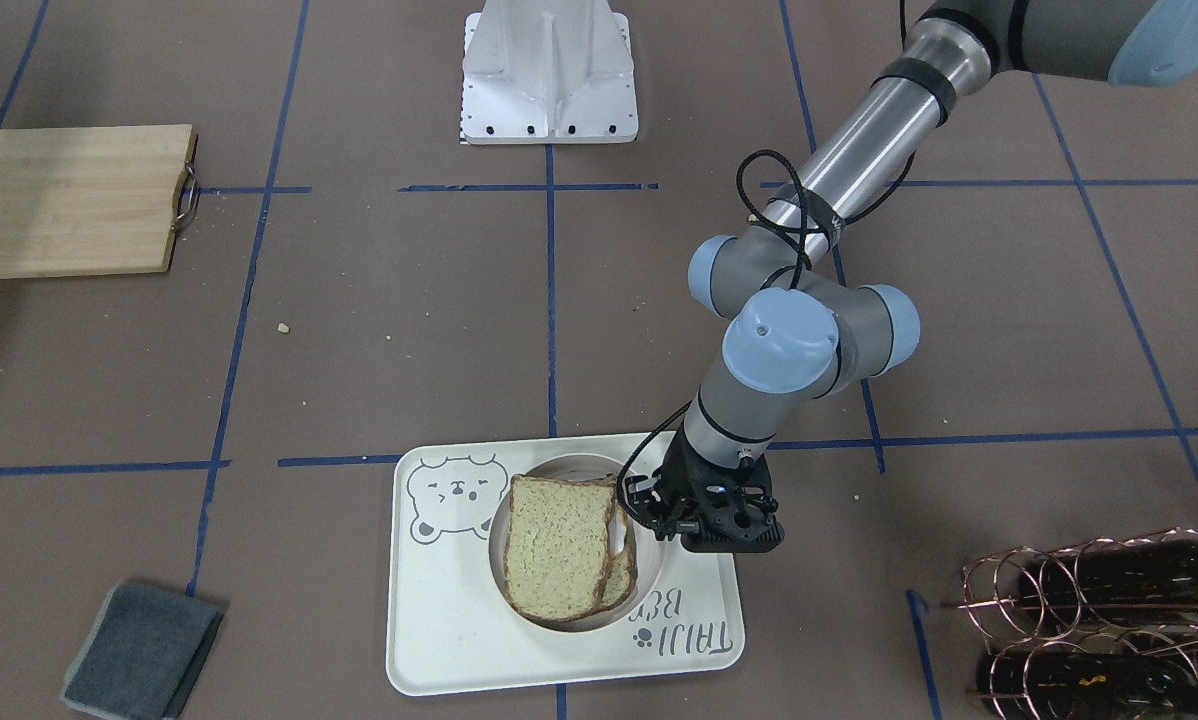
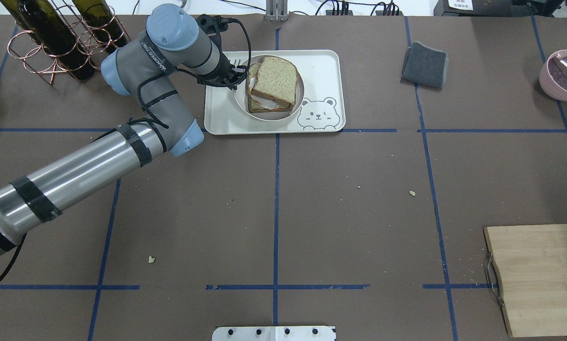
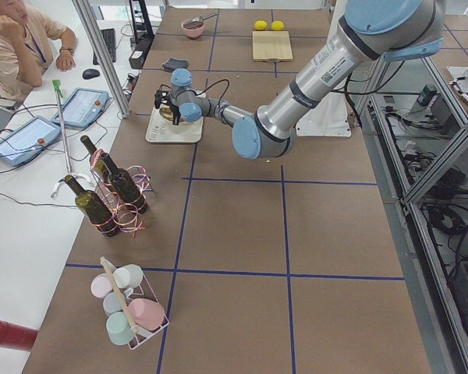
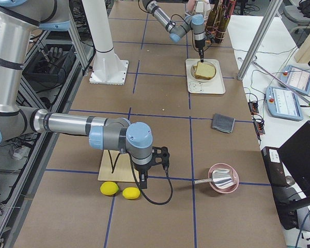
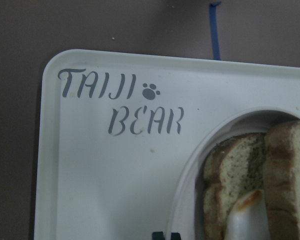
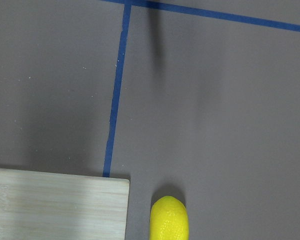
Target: Make sandwich and place on tray
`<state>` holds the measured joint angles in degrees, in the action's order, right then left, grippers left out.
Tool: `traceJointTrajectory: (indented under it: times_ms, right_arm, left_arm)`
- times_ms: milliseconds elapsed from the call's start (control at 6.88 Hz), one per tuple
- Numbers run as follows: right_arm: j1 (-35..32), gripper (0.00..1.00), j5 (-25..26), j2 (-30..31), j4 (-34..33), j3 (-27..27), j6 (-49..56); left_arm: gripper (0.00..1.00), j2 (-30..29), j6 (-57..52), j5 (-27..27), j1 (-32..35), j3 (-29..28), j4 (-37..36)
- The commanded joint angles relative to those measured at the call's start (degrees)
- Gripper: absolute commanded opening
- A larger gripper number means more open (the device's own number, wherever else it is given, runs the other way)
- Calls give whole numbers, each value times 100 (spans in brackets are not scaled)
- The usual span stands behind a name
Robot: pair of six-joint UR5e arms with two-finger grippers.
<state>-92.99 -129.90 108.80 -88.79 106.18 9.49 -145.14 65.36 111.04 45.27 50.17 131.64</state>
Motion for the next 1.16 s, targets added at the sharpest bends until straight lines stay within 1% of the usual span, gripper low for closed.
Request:
traceJointTrajectory:
  times_ms: [0, 145, 291, 436, 726, 872, 1017]
  right_arm:
    - [0, 100, 0, 1, 2, -1, 0]
    - [0, 100, 0, 1, -7, -1, 0]
    - [0, 100, 0, 1, 2, -1, 0]
    - [0, 100, 0, 27, 2, 8, -9]
    - [0, 100, -9, 36, -7, 16, -87]
    - [0, 100, -18, -33, -7, 25, -88]
    - [17, 100, -96, -78, -33, 51, -105]
  left_arm:
    - [99, -138, -397, -74, 17, -246, 266]
    - [100, -94, -523, -74, 139, -79, 231]
    - [100, 228, -620, 196, 366, 575, -30]
    - [100, 727, -1134, 477, 621, 1625, -859]
    - [100, 2202, -2399, 717, 991, 4050, -2521]
    - [100, 2574, -3101, 717, 1202, 4897, -3225]
    - [100, 3205, -3656, 856, 1526, 5567, -3606]
